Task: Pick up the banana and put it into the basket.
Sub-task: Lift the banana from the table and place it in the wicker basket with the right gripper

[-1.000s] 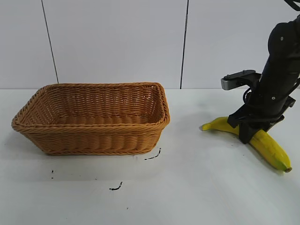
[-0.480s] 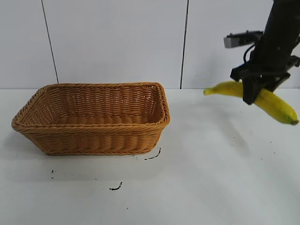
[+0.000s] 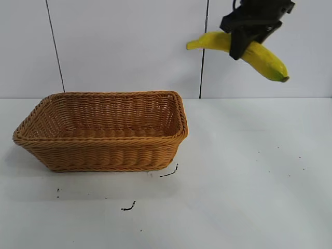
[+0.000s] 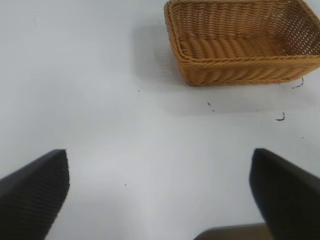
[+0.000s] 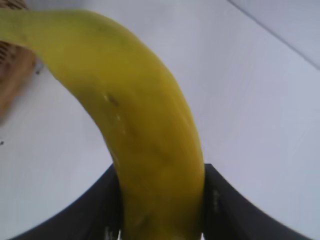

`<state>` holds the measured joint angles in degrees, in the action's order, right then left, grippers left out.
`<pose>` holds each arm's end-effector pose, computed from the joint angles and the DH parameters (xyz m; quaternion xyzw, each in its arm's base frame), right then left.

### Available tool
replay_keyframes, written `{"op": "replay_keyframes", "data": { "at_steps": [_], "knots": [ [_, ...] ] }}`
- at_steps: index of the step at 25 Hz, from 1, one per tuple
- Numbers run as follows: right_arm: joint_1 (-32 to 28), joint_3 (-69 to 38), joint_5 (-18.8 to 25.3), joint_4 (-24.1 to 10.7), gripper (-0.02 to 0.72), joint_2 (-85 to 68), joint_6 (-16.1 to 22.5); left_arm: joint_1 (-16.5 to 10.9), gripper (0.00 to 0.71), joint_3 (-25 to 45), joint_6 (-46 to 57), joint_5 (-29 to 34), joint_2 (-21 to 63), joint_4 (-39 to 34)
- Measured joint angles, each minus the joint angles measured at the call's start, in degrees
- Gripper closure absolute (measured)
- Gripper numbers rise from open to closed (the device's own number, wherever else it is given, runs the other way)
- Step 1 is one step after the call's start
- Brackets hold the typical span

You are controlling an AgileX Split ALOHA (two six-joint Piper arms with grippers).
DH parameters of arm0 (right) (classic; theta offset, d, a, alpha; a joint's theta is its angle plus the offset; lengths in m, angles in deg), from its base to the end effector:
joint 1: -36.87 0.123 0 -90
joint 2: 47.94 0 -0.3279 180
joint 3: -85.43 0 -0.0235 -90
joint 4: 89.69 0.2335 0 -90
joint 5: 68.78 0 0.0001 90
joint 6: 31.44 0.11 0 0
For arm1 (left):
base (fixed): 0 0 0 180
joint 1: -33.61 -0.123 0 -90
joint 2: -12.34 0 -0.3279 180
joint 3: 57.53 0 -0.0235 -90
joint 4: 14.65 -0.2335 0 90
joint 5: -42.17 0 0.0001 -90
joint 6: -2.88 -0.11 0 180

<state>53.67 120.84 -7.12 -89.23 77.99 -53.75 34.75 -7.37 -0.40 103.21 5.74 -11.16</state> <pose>0.4568 0.1387 0.3126 -0.3240 0.9150 -0.0077 0.2403 -0.0463 -0.0049 0.2571 0.0341 0.8552 -0.0208 0.5168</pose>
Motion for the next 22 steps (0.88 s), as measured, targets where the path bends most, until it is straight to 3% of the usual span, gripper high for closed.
{"op": "replay_keyframes", "data": {
  "at_steps": [8, 14, 18, 22],
  "knots": [
    [11.56, 5.75, -3.44, -0.46, 0.384, 5.27, -7.30, 0.00, 0.015, 0.00, 0.00, 0.00, 0.00, 0.00],
    [19.06, 7.80, -11.42, -0.46, 0.384, 9.54, -13.39, 0.00, 0.015, 0.00, 0.00, 0.00, 0.00, 0.00],
    [20.98, 7.80, -17.91, 0.04, 0.384, 12.82, -19.33, 0.00, 0.015, 0.00, 0.00, 0.00, 0.00, 0.00],
    [21.13, 7.80, -20.75, 0.43, 0.384, 15.64, -20.91, 0.00, 0.015, 0.00, 0.00, 0.00, 0.00, 0.00]
  ]
}}
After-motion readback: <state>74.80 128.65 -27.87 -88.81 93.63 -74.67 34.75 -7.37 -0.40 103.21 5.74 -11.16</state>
